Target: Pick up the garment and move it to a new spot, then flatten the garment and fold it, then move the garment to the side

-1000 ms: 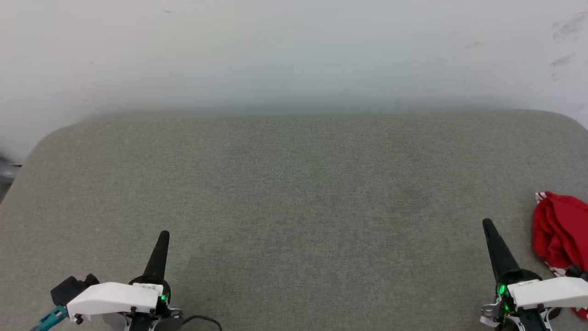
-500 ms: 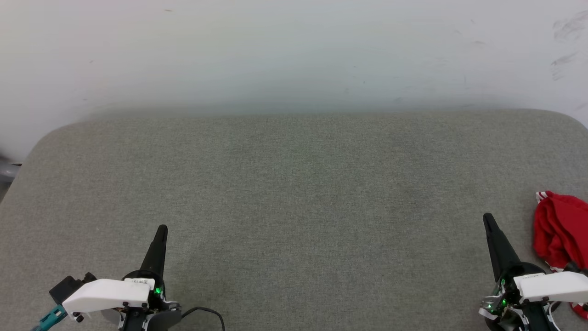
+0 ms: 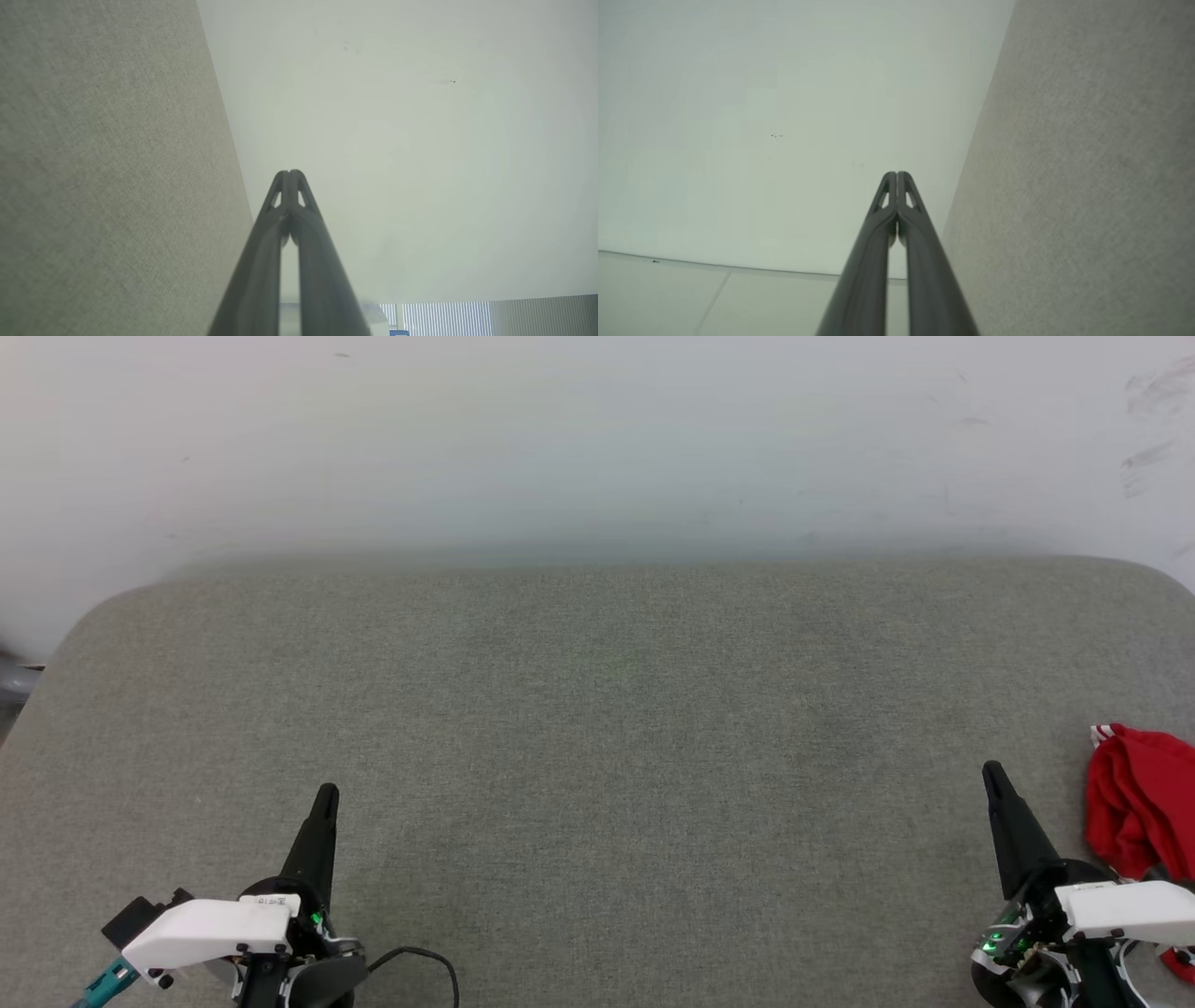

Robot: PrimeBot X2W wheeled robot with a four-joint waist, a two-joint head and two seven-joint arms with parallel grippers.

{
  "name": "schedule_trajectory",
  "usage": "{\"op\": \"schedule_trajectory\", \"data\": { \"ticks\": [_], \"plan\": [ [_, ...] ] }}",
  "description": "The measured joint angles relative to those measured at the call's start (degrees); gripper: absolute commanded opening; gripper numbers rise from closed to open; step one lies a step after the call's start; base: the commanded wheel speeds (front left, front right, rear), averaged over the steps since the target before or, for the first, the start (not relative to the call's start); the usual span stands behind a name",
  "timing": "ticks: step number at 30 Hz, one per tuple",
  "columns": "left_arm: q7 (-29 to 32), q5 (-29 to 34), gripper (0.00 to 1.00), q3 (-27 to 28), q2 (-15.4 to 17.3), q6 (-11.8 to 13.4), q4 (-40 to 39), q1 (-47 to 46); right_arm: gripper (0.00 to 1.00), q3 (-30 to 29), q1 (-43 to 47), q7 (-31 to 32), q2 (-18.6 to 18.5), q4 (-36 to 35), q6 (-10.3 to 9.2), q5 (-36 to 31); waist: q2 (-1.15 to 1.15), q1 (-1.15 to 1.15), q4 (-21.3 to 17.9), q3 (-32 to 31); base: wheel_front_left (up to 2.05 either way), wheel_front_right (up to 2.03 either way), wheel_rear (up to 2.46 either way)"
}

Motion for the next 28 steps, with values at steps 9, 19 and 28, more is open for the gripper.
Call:
{"op": "schedule_trajectory", "data": {
  "ticks": [9,19,28],
  "plan": [
    [0.89,-3.41,0.0,0.32,-0.1,-0.13,0.1,-0.58,0.0,-0.21,-0.79,0.44,0.04,0.94,0.0,3.31,0.0,-0.01,0.03,0.1,0.0,0.0,0.0],
    [0.98,-3.88,0.0,0.38,-0.13,-0.14,0.13,-0.7,0.0,-0.43,-0.88,0.65,0.16,1.1,0.0,3.59,0.0,-0.01,0.03,0.11,0.0,0.0,0.0],
    [0.98,-3.88,0.0,0.36,-0.13,-0.14,0.13,-0.73,0.0,-0.63,-0.9,0.68,0.29,1.11,0.0,3.49,0.0,0.0,0.03,0.11,0.0,0.0,0.0]
  ]
}}
